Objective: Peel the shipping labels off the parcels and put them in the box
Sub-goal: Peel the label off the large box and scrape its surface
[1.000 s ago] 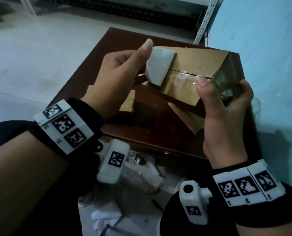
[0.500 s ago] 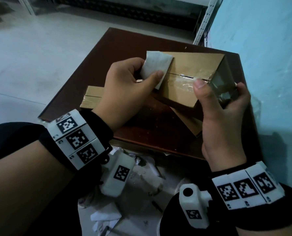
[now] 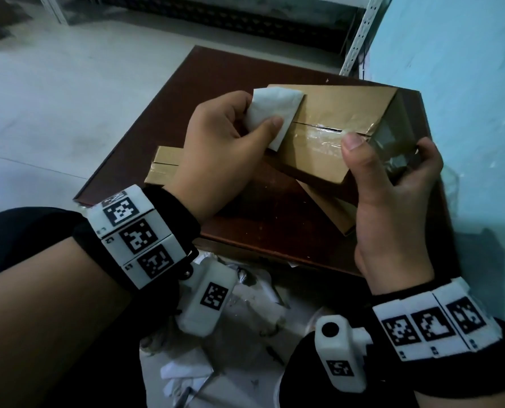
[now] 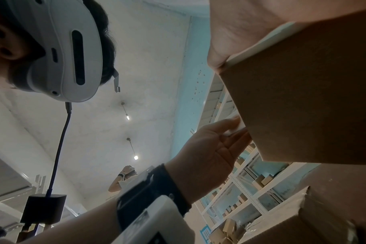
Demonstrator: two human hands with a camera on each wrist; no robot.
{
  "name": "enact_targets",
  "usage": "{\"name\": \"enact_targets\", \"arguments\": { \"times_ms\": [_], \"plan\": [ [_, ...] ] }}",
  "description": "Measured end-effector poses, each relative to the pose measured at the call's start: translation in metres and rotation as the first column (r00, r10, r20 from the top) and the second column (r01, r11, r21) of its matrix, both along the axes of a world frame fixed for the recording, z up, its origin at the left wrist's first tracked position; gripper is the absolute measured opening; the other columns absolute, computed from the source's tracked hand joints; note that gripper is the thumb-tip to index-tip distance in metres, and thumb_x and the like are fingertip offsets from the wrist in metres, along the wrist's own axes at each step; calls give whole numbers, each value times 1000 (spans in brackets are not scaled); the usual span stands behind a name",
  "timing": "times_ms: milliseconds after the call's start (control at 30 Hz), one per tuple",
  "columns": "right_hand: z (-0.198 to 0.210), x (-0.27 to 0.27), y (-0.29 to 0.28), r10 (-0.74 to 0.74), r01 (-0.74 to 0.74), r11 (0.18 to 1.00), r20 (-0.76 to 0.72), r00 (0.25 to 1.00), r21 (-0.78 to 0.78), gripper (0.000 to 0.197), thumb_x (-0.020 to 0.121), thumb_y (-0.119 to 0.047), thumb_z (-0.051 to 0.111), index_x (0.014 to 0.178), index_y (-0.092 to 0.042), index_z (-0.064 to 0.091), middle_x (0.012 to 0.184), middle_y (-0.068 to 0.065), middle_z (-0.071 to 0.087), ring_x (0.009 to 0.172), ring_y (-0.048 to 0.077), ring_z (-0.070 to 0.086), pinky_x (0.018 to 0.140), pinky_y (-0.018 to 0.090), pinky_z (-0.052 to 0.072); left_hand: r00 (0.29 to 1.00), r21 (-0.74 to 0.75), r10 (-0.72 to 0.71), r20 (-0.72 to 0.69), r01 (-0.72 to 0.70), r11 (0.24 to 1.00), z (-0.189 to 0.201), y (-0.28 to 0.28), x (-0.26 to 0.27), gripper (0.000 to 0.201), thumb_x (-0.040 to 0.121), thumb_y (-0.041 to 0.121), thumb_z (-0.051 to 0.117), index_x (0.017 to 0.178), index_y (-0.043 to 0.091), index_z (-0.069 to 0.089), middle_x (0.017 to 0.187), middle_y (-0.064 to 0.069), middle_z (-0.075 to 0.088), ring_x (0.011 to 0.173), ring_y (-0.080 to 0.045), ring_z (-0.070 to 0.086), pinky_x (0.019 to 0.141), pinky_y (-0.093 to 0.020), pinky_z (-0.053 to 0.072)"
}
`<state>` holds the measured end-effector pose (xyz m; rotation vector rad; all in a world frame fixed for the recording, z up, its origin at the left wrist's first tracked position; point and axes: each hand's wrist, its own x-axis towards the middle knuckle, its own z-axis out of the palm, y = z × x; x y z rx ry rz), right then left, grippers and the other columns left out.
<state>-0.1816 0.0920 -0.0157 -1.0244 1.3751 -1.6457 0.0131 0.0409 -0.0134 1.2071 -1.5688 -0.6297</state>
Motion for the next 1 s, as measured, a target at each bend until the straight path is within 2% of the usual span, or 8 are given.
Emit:
{"name": "enact_targets", "arguments": {
  "times_ms": [100, 200, 367, 500, 633, 767, 900, 1000],
  "plan": [
    [0, 0, 1, 4, -4, 1000, -2, 1000, 3, 97, 65, -57, 89, 141, -40, 31, 138, -8, 59, 118, -2, 68, 97, 22, 58, 1000, 7, 4, -6, -4, 1000, 0, 0, 0, 34, 97, 31, 71, 106, -2, 72, 98, -19, 74, 88, -32, 72, 73, -56, 59],
    [0, -1, 1, 3, -3, 1000, -11, 1000, 9, 102, 65, -59, 88, 145, -38, 29, 139, -8, 59, 119, -2, 67, 98, 22, 57, 1000, 8, 2, -3, -2, 1000, -1, 0, 0, 31, 98, 28, 71, 107, -2, 71, 99, -18, 74, 89, -31, 72, 73, -53, 60],
    [0, -2, 0, -7, 7, 1000, -8, 1000, 20, 106, 64, -61, 89, 147, -38, 28, 142, -7, 59, 123, 2, 66, 105, 29, 58, 1000, -13, 10, -6, -10, 1000, -1, -2, 0, 38, 96, 33, 69, 109, -3, 71, 99, -20, 73, 88, -33, 72, 72, -56, 59],
    [-1, -2, 0, -12, 12, 1000, 7, 1000, 16, 108, 62, -61, 88, 149, -35, 30, 140, -7, 60, 117, -3, 68, 96, 21, 58, 1000, -9, 16, 16, -16, 1000, -1, -3, 0, 41, 96, 36, 68, 108, -4, 68, 98, -23, 71, 88, -36, 70, 70, -57, 59],
    [0, -3, 0, -14, 14, 1000, 8, 1000, 18, 106, 63, -61, 88, 149, -35, 31, 138, -8, 61, 114, -5, 68, 96, 21, 58, 1000, -20, 16, 27, -15, 1000, -1, -2, 0, 38, 98, 32, 68, 106, -5, 67, 97, -23, 70, 86, -36, 70, 68, -57, 58],
    [1, -4, 0, -3, 3, 1000, 24, 1000, 17, 100, 62, -59, 89, 143, -39, 33, 138, -7, 61, 116, -1, 70, 98, 27, 59, 1000, -13, 15, 24, -15, 1000, -2, -3, 1, 37, 99, 33, 67, 107, -3, 67, 98, -23, 69, 88, -38, 70, 69, -57, 60],
    [2, -4, 0, 1, -2, 1000, 51, 999, 20, 104, 62, -57, 91, 146, -37, 32, 140, -5, 60, 122, 6, 69, 103, 35, 60, 1000, -10, 16, -6, -16, 1000, -2, -3, 2, 36, 99, 33, 66, 110, -1, 67, 101, -21, 70, 92, -37, 70, 71, -57, 61],
    [2, -3, 0, -1, 0, 1000, 49, 999, 11, 101, 63, -56, 90, 145, -36, 34, 139, -6, 61, 120, 3, 70, 102, 34, 61, 999, -5, 3, -44, -3, 1000, -3, -2, 1, 35, 100, 32, 65, 113, -1, 66, 103, -21, 70, 94, -38, 70, 73, -59, 61]
  ]
}}
